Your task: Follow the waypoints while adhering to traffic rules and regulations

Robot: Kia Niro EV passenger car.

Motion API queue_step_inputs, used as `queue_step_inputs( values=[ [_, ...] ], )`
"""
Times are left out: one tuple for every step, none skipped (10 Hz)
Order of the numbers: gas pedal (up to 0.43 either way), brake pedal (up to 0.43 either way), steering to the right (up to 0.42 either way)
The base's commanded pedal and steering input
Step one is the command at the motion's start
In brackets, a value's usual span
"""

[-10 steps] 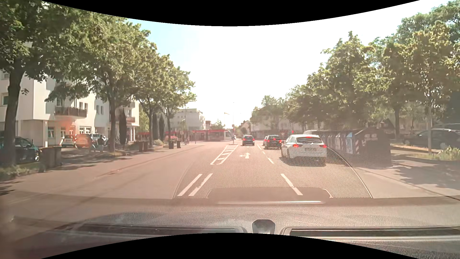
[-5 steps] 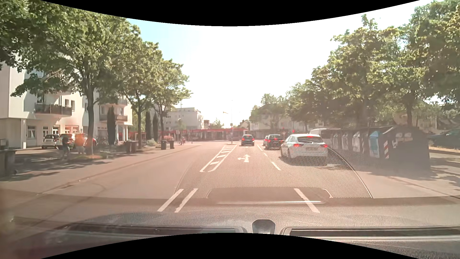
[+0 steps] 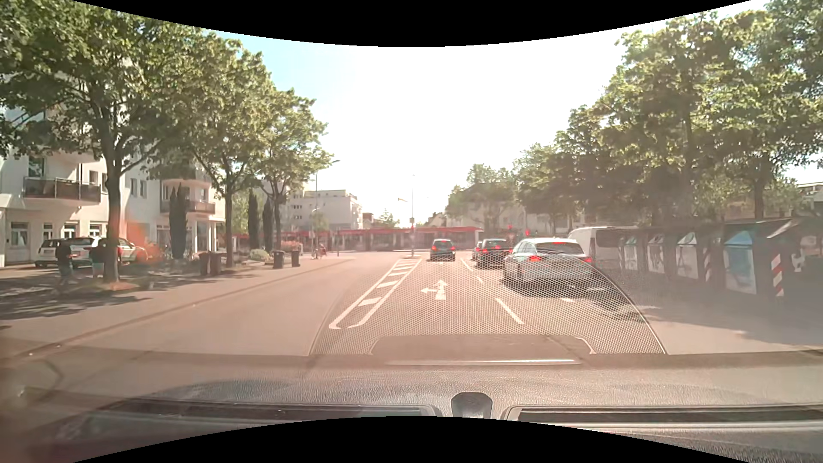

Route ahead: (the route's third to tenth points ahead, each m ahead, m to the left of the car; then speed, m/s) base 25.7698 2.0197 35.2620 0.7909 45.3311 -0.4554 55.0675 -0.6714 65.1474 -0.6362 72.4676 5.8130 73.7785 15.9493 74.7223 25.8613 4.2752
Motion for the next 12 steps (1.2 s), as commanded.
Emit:
queue_step_inputs(
  values=[
    [0.000, 0.000, 0.000],
    [0.000, 0.000, 0.000],
    [0.000, 0.000, 0.001],
    [0.000, 0.000, 0.002],
    [0.000, 0.000, 0.003],
    [0.000, 0.000, 0.003],
    [0.000, 0.000, 0.003],
    [0.000, 0.000, 0.003],
    [0.000, 0.000, 0.003],
    [0.000, 0.000, 0.003],
    [0.000, 0.000, 0.003],
    [0.000, 0.000, 0.003]
  ],
)
